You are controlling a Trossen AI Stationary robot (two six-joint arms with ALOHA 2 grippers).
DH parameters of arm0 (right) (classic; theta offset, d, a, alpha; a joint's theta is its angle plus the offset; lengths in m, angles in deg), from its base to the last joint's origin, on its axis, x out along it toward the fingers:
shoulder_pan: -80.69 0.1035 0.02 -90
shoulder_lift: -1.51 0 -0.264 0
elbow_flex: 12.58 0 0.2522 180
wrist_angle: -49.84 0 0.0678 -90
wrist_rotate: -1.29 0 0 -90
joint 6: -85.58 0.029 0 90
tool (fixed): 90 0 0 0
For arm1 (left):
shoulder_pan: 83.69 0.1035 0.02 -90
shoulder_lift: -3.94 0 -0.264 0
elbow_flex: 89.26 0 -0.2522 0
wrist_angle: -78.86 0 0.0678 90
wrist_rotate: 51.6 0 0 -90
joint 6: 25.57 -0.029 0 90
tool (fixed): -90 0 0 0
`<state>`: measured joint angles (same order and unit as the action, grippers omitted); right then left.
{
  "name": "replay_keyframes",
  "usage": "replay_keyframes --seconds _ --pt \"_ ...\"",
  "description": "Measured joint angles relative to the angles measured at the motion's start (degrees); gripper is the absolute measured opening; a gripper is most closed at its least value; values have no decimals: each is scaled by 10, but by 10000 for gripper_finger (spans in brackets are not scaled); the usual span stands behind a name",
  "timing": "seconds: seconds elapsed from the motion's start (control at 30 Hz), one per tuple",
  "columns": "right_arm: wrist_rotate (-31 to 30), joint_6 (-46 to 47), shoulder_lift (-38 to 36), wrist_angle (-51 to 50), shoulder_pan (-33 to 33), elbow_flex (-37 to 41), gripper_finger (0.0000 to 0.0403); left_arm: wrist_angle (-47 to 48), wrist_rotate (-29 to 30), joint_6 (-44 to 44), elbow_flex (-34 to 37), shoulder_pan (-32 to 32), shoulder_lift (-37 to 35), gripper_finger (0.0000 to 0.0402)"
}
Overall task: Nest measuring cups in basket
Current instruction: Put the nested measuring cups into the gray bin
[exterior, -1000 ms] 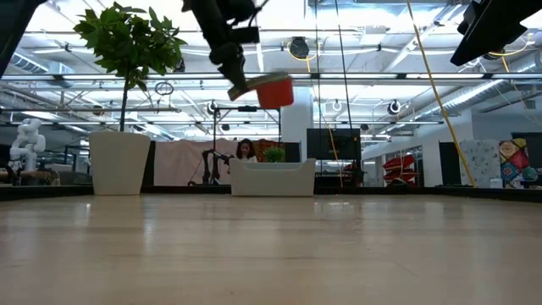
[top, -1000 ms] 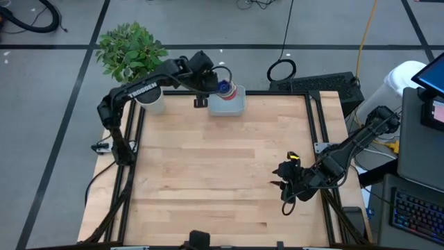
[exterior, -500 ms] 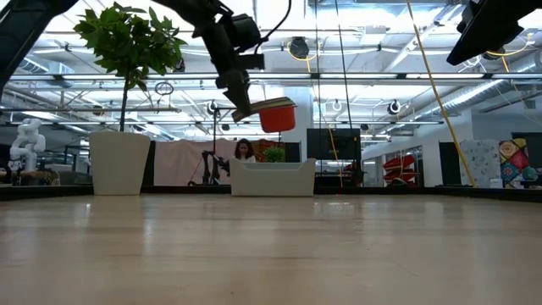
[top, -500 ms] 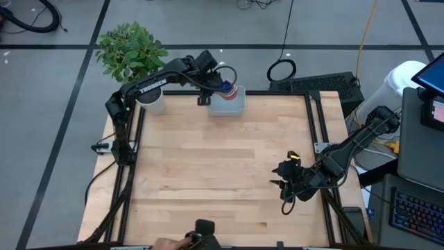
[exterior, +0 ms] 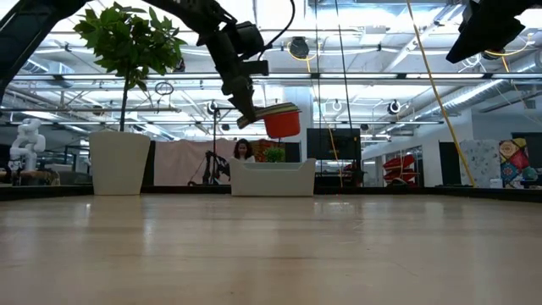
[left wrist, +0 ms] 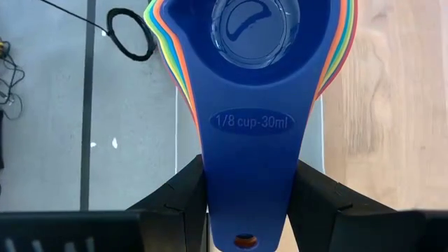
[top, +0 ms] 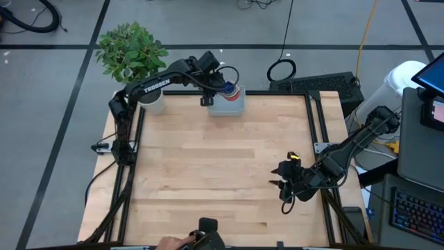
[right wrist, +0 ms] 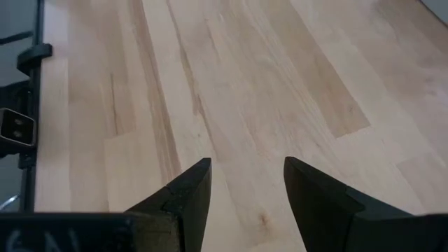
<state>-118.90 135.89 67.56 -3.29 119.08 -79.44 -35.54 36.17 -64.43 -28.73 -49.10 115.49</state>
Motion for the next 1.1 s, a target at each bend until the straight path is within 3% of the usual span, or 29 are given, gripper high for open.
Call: replay_keyframes --seconds 1.1 --pt "0 17 15 19 15 1 171 -12 -4 14 1 13 57 154"
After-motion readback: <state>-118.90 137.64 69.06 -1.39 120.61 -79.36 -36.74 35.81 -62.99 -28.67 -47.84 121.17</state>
